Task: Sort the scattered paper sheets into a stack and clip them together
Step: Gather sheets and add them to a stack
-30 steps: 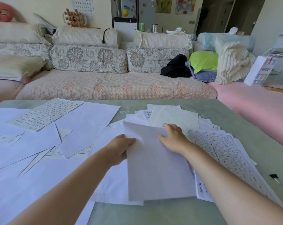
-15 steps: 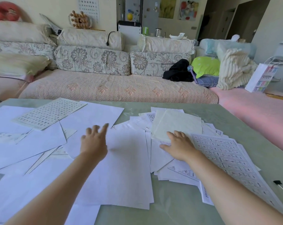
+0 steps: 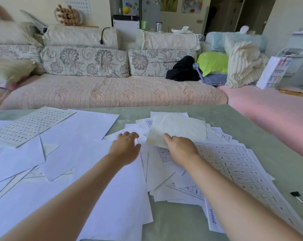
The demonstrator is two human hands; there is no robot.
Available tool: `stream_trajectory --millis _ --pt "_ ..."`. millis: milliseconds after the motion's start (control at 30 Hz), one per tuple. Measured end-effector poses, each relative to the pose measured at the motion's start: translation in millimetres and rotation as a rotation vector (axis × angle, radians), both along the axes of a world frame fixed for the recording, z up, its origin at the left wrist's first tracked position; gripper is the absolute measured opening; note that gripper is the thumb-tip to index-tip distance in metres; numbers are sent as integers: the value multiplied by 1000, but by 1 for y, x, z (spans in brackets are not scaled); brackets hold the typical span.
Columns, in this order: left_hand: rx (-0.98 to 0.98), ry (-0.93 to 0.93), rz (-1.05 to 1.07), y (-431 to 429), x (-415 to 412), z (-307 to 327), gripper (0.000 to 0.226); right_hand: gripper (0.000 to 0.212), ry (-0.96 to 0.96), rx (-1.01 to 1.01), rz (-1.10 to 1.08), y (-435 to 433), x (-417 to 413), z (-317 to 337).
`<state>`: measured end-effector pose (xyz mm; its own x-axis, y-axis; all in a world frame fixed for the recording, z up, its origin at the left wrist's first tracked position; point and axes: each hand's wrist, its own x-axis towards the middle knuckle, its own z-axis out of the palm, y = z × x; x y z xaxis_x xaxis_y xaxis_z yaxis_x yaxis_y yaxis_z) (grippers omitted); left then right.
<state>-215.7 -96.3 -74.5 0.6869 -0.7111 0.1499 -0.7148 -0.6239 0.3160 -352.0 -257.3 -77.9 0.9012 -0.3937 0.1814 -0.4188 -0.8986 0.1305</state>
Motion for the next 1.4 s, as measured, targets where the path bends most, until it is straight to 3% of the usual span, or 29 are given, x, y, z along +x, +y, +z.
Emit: stream_trajectory --millis 133,200,267,333,500,600,700,767,867,933,1033,1100,1167,1300,1400 --pt "-242 371 98 -50 -4 12 51 39 -188 43 -22 -12 -4 1" --pt "-416 727 197 -66 -1 18 54 44 -346 73 21 -19 -7 1" --pt "-671 1220 218 -74 1 26 56 47 -423 101 137 -22 -10 -1" --pt "-770 1481 237 -72 10 27 66 46 -410 124 269 -21 -13 -5" --pt "-452 1280 277 -48 17 13 36 46 -328 179 389 -8 -23 -13" --pt "-432 1171 341 -29 25 -1 39 42 -156 365 332 3 -22 -6" --pt "-479 1033 405 -5 30 -2 40 71 24 578 209 12 -25 4" --pt "-608 1044 384 14 29 3 33 63 -53 637 117 12 -25 3" --pt "-811 1151 319 49 24 11 32 20 -368 630 -103 17 -19 4" --pt "-867 1219 261 74 21 15 32 27 -491 726 -294 23 -13 13" --pt "-864 1279 190 109 14 19 22 58 -481 1147 -512 36 -2 27" --pt "-844 1295 153 128 12 20 22 51 -507 1542 -562 45 5 28" --pt "-850 1304 161 143 14 17 23 34 -605 1746 -577 49 12 22" --pt "-814 1309 195 159 16 11 25 19 -759 1764 -599 53 20 11" --pt "-714 1308 169 163 15 8 29 21 -723 1565 -606 53 19 7"
